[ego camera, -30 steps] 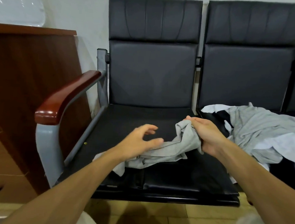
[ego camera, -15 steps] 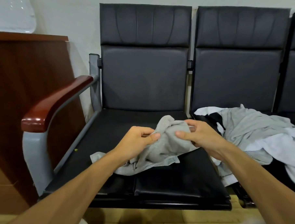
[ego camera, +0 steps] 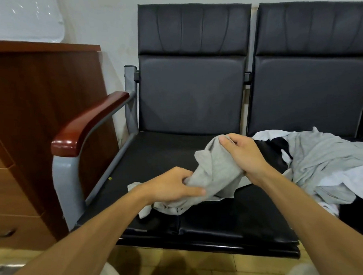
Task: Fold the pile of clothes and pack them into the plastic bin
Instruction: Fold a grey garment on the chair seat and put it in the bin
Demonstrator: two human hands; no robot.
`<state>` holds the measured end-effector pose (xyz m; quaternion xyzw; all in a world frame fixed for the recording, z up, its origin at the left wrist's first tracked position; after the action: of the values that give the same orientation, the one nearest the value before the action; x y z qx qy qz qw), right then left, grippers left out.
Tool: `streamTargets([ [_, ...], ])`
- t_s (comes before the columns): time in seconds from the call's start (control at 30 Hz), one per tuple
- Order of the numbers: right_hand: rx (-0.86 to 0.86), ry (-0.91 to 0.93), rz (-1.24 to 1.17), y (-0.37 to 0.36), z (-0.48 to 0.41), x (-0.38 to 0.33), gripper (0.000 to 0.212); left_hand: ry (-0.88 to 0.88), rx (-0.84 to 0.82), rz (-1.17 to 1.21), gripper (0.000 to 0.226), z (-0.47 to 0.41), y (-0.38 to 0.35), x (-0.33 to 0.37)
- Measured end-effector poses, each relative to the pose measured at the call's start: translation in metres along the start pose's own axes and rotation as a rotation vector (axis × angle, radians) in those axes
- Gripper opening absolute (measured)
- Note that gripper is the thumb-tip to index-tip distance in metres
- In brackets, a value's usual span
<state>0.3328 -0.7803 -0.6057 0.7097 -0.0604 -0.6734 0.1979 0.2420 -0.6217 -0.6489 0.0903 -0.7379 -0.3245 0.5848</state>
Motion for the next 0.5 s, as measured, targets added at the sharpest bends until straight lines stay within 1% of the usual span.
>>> streamTargets([
  [0.1,0.090,0.029,0.095,0.007,-0.012,-0.003,0.021,-0.010,0.192,0.093,0.037,0.000,0.019,0.000],
  [0.17,0.139,0.034,0.166,0.010,-0.021,-0.003,0.019,-0.022,0.269,0.143,0.042,0.000,0.032,-0.003],
  [0.23,0.180,0.031,0.198,0.011,-0.033,-0.004,0.022,-0.003,0.348,0.151,0.032,0.000,0.044,-0.009],
  [0.3,0.177,0.027,0.124,0.011,-0.047,-0.005,0.026,0.038,0.470,0.176,0.025,-0.002,0.056,-0.015],
  [0.37,0.182,0.018,0.029,0.011,-0.059,-0.006,0.031,0.065,0.641,0.289,0.025,-0.005,0.069,-0.024],
  [0.43,0.240,0.013,-0.023,0.012,-0.069,-0.005,0.027,0.075,0.833,0.424,0.024,-0.009,0.081,-0.033],
  [0.5,0.314,0.021,-0.028,0.011,-0.079,-0.003,0.022,0.063,0.953,0.454,0.022,-0.016,0.090,-0.044],
])
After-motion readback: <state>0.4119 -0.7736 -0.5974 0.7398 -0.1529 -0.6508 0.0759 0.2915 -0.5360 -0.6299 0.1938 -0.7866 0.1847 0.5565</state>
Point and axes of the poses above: each hand's wrist, its own z-axis away from the middle knuckle, its own y-axis out of the back of the hand, x = y × z, the point moved 5 cm from there along -z, towards the middle knuckle, and after that the axes turned 15 degrees about -y, right-handed, at the moved point
